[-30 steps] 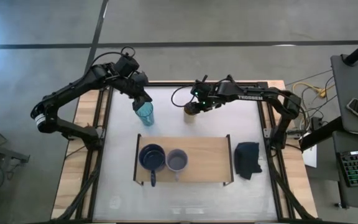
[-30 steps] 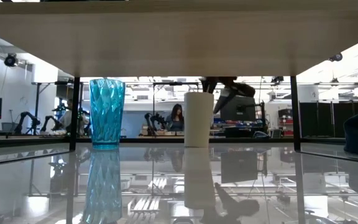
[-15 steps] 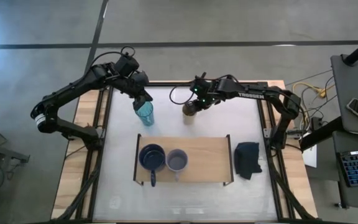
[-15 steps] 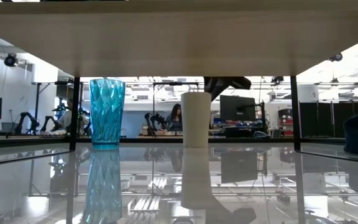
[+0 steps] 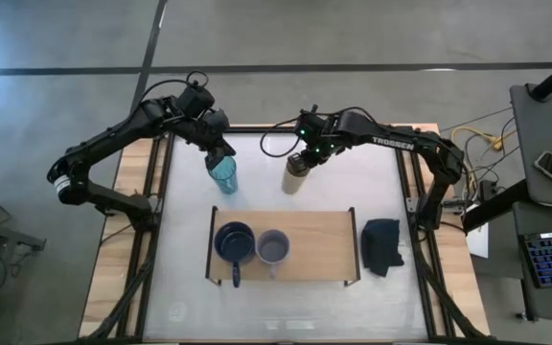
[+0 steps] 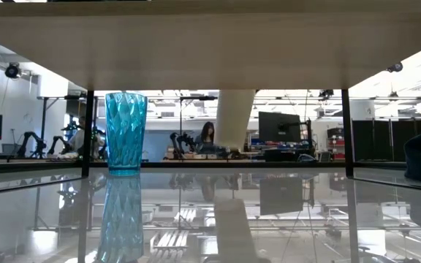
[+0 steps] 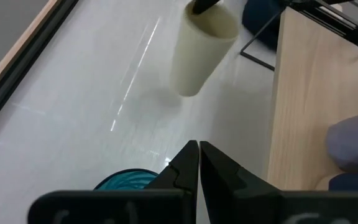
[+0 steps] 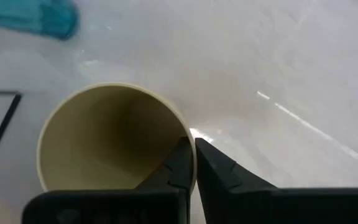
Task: Stack small to large cups/mugs on shelf
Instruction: Put the white cup on the shelf
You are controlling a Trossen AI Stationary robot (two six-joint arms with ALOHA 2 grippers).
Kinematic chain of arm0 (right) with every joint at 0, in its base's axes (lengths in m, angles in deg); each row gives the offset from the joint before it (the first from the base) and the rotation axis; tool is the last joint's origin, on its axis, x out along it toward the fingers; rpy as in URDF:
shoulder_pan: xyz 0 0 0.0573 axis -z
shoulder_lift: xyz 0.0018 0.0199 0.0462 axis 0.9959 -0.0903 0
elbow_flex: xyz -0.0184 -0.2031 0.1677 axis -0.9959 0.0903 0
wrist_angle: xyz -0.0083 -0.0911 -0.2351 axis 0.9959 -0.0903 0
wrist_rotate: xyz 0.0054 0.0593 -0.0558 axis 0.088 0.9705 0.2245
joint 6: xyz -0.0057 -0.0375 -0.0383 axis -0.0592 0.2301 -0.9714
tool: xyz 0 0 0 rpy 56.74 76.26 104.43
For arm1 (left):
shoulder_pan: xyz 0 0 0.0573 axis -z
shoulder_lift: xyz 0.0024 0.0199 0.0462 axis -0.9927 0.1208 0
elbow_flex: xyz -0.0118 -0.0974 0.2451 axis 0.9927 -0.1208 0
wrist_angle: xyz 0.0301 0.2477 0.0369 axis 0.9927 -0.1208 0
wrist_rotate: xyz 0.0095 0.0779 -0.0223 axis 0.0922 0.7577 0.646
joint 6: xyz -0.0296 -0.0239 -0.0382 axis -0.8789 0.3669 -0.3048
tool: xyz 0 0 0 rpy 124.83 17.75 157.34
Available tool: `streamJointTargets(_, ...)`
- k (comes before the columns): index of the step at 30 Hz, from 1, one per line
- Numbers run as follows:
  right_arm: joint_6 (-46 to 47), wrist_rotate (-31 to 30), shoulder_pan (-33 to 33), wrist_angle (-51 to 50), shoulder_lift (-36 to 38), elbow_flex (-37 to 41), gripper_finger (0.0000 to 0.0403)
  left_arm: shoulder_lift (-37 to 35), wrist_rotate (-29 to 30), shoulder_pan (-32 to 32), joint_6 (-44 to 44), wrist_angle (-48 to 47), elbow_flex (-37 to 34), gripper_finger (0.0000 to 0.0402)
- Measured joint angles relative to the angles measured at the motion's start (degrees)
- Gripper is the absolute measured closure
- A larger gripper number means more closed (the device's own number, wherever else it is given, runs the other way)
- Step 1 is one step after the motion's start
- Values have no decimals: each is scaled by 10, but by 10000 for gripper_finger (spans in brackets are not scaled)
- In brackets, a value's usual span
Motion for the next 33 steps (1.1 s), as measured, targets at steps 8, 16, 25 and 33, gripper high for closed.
streamJointTargets(8,-34,-70,-46,-206,1,-184,394,0,0,0,0,5,0,402)
streamJointTargets(16,3,-94,-94,-302,1,-304,394,1,0,0,0,7,-1,402)
streamJointTargets(25,47,-70,-177,-308,2,-323,394,1,0,0,-9,8,-1,402)
streamJointTargets(33,77,-89,-267,-308,5,-323,394,1,0,0,-18,7,-2,402)
